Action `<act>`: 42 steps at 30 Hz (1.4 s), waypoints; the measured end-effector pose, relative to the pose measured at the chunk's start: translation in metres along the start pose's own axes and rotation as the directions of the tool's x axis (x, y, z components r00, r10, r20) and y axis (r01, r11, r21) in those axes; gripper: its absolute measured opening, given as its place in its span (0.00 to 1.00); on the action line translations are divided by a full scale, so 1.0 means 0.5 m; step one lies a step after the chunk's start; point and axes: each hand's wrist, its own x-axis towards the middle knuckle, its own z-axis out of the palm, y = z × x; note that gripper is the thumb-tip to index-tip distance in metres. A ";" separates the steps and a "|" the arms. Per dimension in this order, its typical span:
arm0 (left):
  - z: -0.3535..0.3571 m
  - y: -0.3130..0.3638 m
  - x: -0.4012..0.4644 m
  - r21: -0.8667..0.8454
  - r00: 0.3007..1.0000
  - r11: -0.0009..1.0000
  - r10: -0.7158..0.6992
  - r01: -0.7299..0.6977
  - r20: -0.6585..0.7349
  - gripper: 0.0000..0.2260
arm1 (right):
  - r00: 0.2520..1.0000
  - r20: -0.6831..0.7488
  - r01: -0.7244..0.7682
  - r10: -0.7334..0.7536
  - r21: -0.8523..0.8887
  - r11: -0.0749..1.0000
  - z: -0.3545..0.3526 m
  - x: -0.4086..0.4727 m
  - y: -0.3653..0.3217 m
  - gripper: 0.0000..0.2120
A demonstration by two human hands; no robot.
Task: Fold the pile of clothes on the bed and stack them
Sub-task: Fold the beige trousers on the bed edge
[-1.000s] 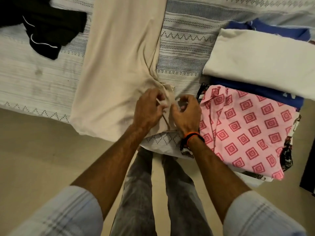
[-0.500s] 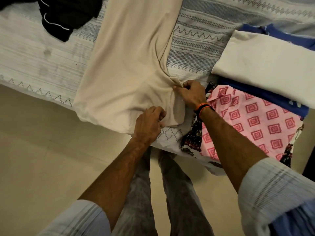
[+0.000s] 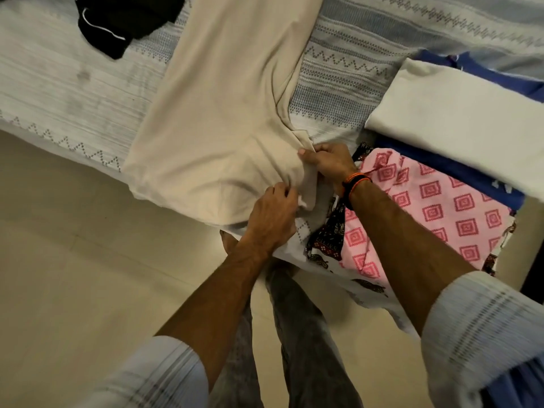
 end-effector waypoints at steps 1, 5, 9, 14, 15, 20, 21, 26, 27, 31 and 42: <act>-0.003 0.001 0.000 -0.041 1.000 0.999 -0.022 0.021 -0.014 0.16 | 1.000 -0.001 -0.004 0.004 0.022 1.000 -0.001 0.002 0.001 0.17; -0.023 -0.008 -0.011 -0.325 0.975 0.933 -0.199 0.157 -0.100 0.14 | 0.999 0.001 -0.038 0.038 0.163 0.986 0.000 -0.021 -0.037 0.12; -0.053 -0.018 -0.031 -0.640 0.874 0.713 -0.467 0.285 -0.132 0.13 | 0.997 0.057 -0.059 0.042 0.326 0.944 0.028 -0.056 -0.097 0.05; -0.124 -0.066 -0.042 -0.873 0.711 0.371 -0.702 0.318 -0.039 0.12 | 0.993 0.106 0.004 -0.045 0.364 0.932 0.126 -0.074 -0.195 0.07; -0.145 -0.083 -0.043 -0.905 0.653 0.299 -0.757 0.304 -0.031 0.08 | 0.993 0.092 0.038 -0.073 0.336 0.941 0.160 -0.074 -0.219 0.06; -0.170 -0.229 -0.054 -0.891 0.233 -0.134 -0.938 0.435 0.255 0.10 | 0.975 0.168 0.112 -0.143 0.177 0.978 0.281 -0.066 -0.253 0.09; -0.169 -0.256 -0.059 -0.876 0.216 -0.203 -0.922 0.438 0.321 0.16 | 0.981 0.101 0.158 -0.164 0.061 0.986 0.294 -0.059 -0.240 0.09; -0.184 -0.313 -0.057 -0.815 0.318 -0.072 -0.898 0.575 0.304 0.36 | 0.956 -0.087 0.246 -0.281 -0.288 0.925 0.307 -0.081 -0.161 0.10; -0.190 -0.312 -0.052 -0.789 0.337 -0.017 -0.899 0.614 0.281 0.35 | 0.948 -0.076 0.273 -0.309 -0.304 0.913 0.307 -0.093 -0.149 0.11; -0.191 -0.313 -0.036 -0.647 0.468 0.364 -0.883 0.671 -0.011 0.25 | 0.889 -0.169 0.339 -0.425 -0.381 0.860 0.329 -0.115 -0.114 0.20; -0.206 -0.384 -0.015 -0.291 0.709 0.713 -0.691 0.637 -0.140 0.20 | 0.939 -0.337 -0.056 0.073 0.061 0.997 0.343 -0.143 -0.087 0.29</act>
